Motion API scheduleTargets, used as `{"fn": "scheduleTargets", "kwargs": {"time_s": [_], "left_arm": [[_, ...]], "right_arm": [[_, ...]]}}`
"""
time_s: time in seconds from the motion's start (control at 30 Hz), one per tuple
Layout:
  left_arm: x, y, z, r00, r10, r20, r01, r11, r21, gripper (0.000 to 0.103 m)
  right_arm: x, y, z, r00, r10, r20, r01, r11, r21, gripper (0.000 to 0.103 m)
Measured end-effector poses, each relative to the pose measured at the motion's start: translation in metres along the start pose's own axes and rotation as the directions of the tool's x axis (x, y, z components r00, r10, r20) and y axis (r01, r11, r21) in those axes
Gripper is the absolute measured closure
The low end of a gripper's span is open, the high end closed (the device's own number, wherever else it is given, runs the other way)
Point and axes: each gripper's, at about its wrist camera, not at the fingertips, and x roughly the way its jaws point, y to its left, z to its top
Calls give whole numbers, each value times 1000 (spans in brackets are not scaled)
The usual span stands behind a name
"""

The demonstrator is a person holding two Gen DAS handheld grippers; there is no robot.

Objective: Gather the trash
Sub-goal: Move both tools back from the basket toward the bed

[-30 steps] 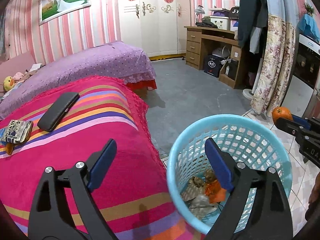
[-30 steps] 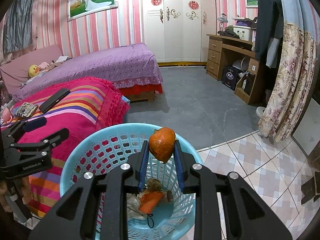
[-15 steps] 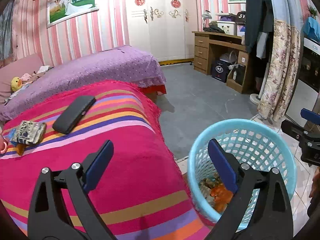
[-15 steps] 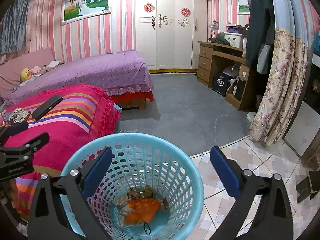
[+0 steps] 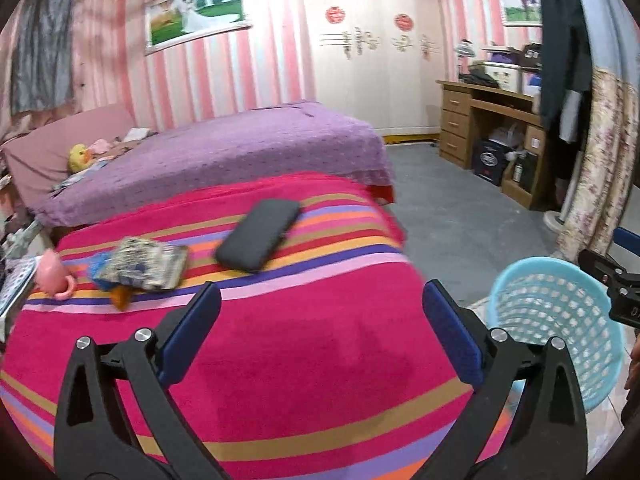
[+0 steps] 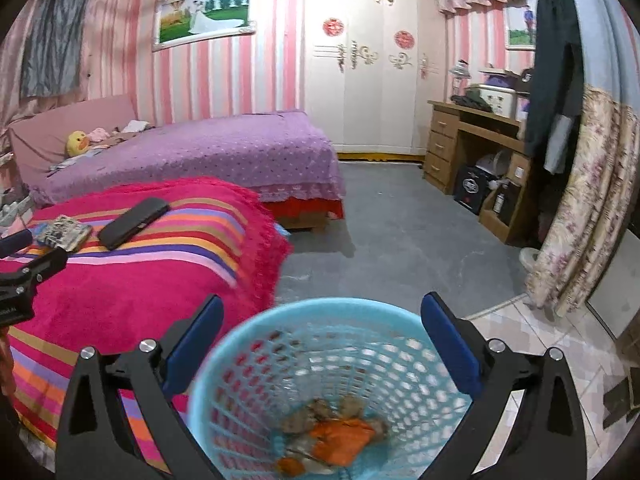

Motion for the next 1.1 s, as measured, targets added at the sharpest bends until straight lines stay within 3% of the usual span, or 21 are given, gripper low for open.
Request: {"fn": "scheduleTargets", "kwargs": {"time_s": [0.33,0.5,0.73,0.87,1.1], "left_arm": [[-1,133,-5,991,121,-49,-125,988,-91,6],[8,200,-15,974,210,-84,-220,967,-128,6],[14,279,-29,956,263,-126,-280,951,-135,6],[21,310,-38,948,278,-156,-301,940,-157,6],[26,332,-46,947,292,-137,-310,940,-142,6]], "right_arm": [[13,80,14,996,89,-8,-89,995,-48,6],[23,131,18,991,130,-20,-131,987,-92,6],[46,202,14,981,180,-67,-187,973,-138,6],[61,238,8,973,206,-106,-221,962,-161,6],[84,282,0,964,218,-154,-243,956,-167,6]]}}
